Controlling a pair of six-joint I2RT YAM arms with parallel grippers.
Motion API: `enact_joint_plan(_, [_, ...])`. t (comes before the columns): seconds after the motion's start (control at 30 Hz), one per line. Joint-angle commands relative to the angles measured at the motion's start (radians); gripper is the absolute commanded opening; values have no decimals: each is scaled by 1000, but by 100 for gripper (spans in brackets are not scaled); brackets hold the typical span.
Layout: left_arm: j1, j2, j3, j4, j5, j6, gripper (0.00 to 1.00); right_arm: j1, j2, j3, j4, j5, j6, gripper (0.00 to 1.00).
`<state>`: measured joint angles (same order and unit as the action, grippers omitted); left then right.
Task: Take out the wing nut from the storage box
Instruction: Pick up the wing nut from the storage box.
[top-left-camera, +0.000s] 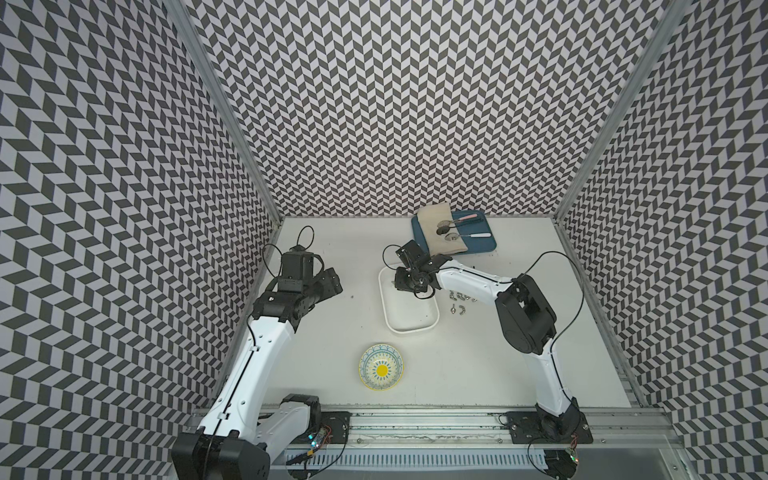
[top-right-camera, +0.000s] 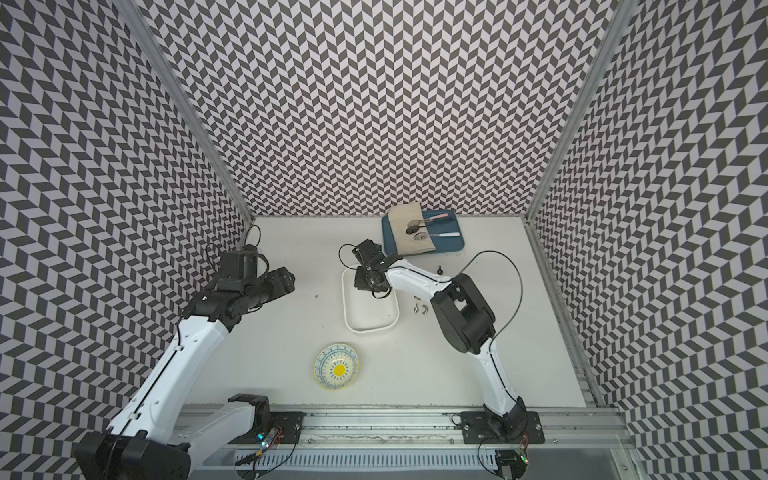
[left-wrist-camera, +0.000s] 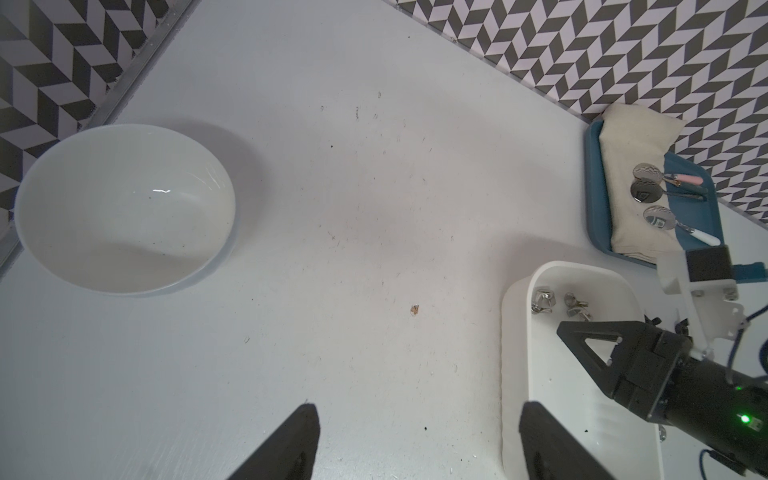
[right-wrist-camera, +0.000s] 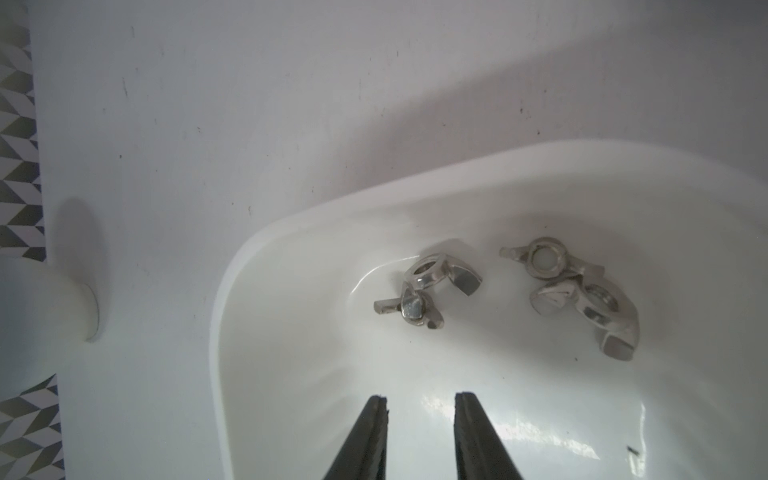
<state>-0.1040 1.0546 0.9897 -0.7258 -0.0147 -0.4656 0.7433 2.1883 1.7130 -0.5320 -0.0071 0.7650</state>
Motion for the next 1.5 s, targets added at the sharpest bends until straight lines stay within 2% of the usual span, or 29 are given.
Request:
enact_joint_plan(0.0, [5, -18, 9, -9, -11, 11, 80, -1, 32, 32, 20, 26, 44, 32])
enact_joint_plan(0.67, [6, -25, 16, -17, -10, 18, 80, -27, 122, 93, 32, 41, 111, 32])
enact_joint_plan(1.03, [6, -38, 8, -20, -15, 11, 80, -28, 132, 102, 24, 16, 94, 17])
enact_joint_plan(1.47, [6, -41, 0, -12, -10, 3, 80, -26, 33, 25, 30, 13, 38, 8])
